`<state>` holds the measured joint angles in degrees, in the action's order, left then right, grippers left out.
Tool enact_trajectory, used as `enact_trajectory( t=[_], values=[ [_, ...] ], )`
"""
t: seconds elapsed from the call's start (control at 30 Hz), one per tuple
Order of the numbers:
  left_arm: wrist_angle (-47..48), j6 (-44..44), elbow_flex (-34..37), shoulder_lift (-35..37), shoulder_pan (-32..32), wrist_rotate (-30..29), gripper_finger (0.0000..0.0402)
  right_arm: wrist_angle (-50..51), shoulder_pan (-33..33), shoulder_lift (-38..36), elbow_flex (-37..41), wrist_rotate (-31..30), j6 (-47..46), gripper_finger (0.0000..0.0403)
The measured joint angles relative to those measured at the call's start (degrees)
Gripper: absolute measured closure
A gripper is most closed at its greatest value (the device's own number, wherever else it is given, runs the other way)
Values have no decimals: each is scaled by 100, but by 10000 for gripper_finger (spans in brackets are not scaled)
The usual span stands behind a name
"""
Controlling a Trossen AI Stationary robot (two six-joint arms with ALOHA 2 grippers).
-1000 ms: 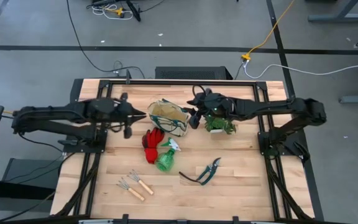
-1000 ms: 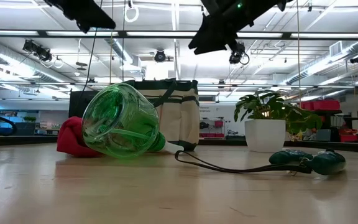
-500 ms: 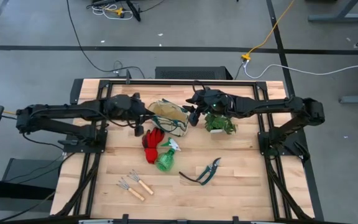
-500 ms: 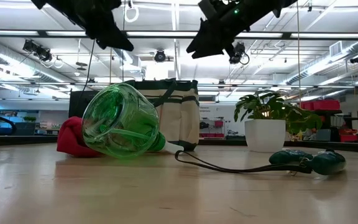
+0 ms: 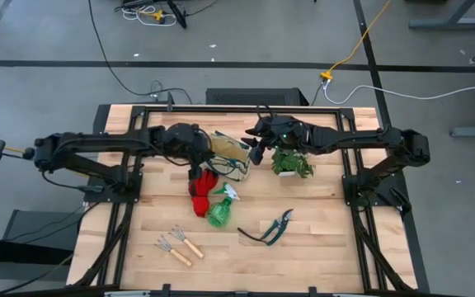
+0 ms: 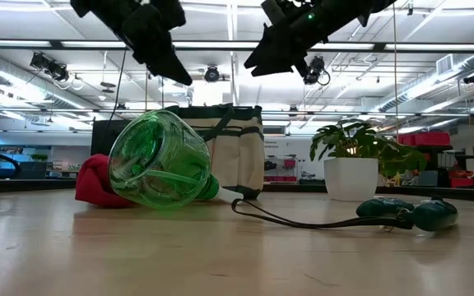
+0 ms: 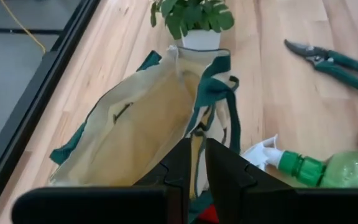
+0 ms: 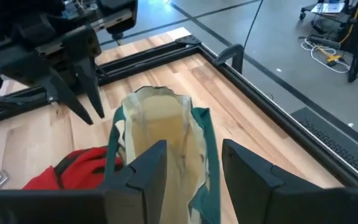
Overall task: Pick & Place Garden tools in Gardening bag
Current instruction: Prepare the green gardening bag
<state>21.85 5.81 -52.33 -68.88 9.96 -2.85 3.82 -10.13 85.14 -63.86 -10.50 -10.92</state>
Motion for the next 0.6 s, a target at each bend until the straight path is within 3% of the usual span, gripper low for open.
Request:
enact_trajectory(
  t=[0.4,0.6],
  values=[
    [685,155,-453,-350,50,-48,346,-203,-277,346,-76,357,46,248],
    [786,153,-453,-350,68,-47,346,439,-356,1084,-974,493,187,248]
  ],
)
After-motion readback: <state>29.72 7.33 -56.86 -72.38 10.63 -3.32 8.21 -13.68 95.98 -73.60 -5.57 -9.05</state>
